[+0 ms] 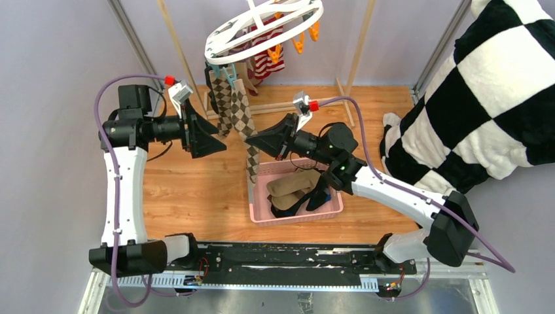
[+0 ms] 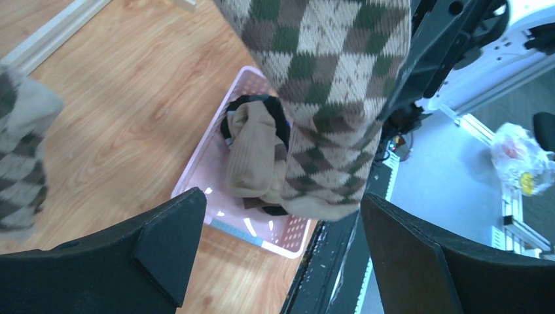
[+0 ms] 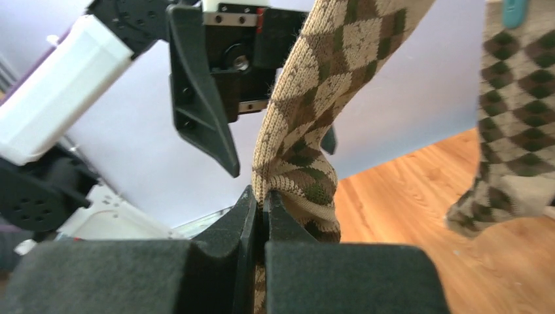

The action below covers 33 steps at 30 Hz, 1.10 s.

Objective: Remove the socks clipped to the hanger
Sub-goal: Remove the sock from the hanger.

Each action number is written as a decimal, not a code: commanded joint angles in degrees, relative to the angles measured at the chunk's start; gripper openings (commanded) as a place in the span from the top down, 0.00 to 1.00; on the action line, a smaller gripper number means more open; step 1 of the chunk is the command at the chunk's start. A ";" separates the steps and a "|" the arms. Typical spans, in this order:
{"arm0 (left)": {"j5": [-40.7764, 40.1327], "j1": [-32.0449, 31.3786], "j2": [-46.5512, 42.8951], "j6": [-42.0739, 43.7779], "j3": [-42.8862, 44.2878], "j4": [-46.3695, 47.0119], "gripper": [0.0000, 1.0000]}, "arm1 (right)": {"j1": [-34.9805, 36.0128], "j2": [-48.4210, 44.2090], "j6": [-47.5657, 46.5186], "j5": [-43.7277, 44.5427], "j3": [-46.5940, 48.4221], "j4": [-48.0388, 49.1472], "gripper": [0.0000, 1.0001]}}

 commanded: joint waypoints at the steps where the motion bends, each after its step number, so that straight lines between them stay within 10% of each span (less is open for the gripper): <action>1: 7.07 -1.40 3.32 -1.36 4.19 -0.69 0.04 | -0.60 2.87 11.68 -7.94 0.04 9.73 1.00; 12: 11.89 -3.99 9.39 -3.51 8.96 -0.87 0.04 | -0.65 12.01 23.61 -14.94 5.05 19.05 1.00; 20: 9.52 -5.35 11.40 -3.49 9.72 -0.96 0.42 | -0.65 11.71 23.77 -15.15 5.44 17.75 0.97; 26: 6.68 -5.77 11.20 -3.57 10.19 -1.05 0.98 | -0.65 7.96 16.89 -9.91 6.01 4.23 0.60; 33: -1.55 -9.71 7.92 -2.08 10.23 -0.88 1.00 | 2.47 0.11 -6.83 25.76 15.25 -26.54 0.28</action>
